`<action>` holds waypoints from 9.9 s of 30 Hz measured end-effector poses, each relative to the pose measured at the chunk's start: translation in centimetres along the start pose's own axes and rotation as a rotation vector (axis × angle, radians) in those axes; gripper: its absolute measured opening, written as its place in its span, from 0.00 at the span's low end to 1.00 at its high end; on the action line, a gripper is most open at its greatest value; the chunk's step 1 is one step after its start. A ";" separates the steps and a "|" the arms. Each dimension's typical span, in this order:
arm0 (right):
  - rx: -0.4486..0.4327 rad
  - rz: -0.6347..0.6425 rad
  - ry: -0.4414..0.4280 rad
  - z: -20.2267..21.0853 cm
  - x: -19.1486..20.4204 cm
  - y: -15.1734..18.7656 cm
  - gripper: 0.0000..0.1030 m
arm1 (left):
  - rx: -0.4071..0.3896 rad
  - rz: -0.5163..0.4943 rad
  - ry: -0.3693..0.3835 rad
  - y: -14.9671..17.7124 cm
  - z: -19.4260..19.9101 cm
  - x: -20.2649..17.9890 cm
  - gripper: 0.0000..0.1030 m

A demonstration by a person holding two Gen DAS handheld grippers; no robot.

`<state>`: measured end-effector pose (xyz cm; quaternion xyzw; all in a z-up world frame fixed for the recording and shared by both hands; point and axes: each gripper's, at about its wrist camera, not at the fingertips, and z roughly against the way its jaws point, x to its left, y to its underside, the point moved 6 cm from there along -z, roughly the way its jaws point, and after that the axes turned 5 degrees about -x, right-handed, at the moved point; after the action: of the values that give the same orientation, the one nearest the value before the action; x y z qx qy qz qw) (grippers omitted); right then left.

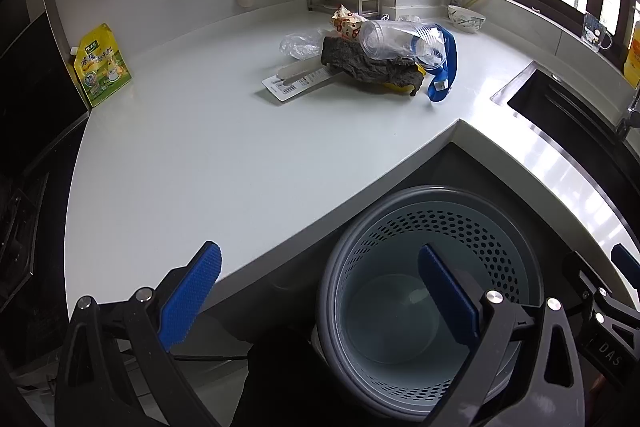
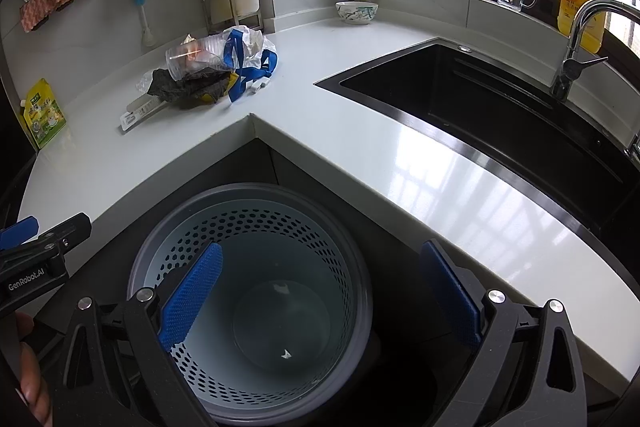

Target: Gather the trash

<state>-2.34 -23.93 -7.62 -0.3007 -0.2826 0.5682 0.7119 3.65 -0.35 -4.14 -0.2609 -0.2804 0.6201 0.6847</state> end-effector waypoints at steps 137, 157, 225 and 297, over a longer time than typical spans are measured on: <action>0.059 0.147 -0.143 -22.5 6.4 -16.9 0.16 | -0.073 0.045 0.077 -12.2 -11.6 -2.0 0.94; -0.025 -0.054 -0.264 -19.6 0.6 -18.9 0.08 | -0.107 0.015 0.070 -13.5 -11.3 -6.0 0.94; 0.013 0.022 -0.507 -15.8 11.1 -27.2 0.26 | -0.146 0.151 0.071 -12.1 -9.5 2.1 0.94; -0.117 -0.114 -0.607 -5.5 3.4 -20.5 0.11 | -0.158 0.082 0.048 -21.6 -15.9 -0.5 0.94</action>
<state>15.55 -24.78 4.32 -0.1413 -0.5309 0.5741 0.6071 30.07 -3.06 -0.14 -0.3401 -0.3009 0.6170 0.6427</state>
